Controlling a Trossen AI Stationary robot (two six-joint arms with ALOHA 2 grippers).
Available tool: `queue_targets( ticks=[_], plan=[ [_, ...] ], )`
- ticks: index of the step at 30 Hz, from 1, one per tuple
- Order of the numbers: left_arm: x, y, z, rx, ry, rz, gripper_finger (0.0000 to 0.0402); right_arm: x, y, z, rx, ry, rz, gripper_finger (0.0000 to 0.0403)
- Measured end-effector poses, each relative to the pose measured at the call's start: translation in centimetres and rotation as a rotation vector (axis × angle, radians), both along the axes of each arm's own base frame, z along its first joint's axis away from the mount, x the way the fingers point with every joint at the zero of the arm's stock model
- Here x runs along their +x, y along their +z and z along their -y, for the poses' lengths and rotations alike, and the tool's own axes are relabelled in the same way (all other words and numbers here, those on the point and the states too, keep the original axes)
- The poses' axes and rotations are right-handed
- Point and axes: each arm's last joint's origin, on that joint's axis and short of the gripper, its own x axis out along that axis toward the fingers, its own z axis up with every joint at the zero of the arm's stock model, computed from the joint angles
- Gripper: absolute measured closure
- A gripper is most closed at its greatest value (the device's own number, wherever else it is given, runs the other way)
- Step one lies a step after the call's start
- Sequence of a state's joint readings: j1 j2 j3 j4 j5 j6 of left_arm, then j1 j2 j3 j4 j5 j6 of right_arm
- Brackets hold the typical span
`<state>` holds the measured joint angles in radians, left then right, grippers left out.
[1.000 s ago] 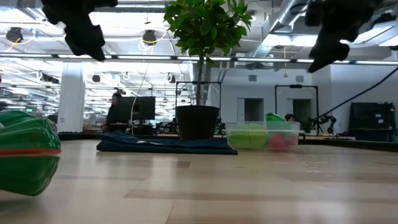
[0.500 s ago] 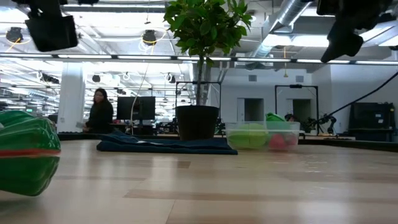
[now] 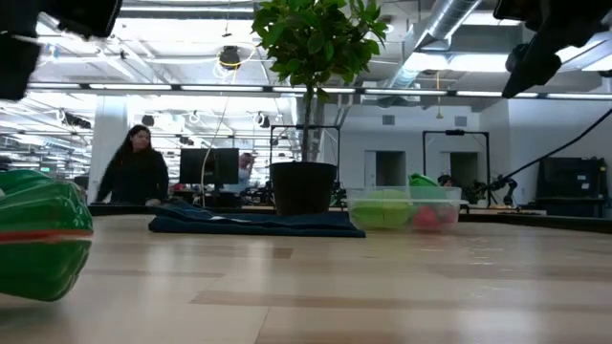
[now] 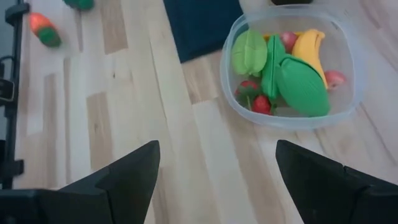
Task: Pick and placing Produce into tupperware
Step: Put the green bell pepper into the transparent container
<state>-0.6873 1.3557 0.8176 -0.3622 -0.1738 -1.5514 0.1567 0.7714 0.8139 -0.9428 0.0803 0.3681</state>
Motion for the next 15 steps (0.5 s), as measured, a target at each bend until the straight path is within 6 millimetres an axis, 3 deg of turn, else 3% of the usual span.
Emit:
queue_targets(
  ticks=[5,15],
  plan=[
    [0.8,-1.7,1.8,-0.081,0.127,-0.093,0.0205,-0.1,0.0,0.0,-0.041,0.052,-0.006,0.0088],
    [1.9,-0.3,3.0,0.019,0.265,-0.305,0.0205,-0.2,-0.2,0.0,-0.085,0.105,-0.027,0.0088]
  ],
)
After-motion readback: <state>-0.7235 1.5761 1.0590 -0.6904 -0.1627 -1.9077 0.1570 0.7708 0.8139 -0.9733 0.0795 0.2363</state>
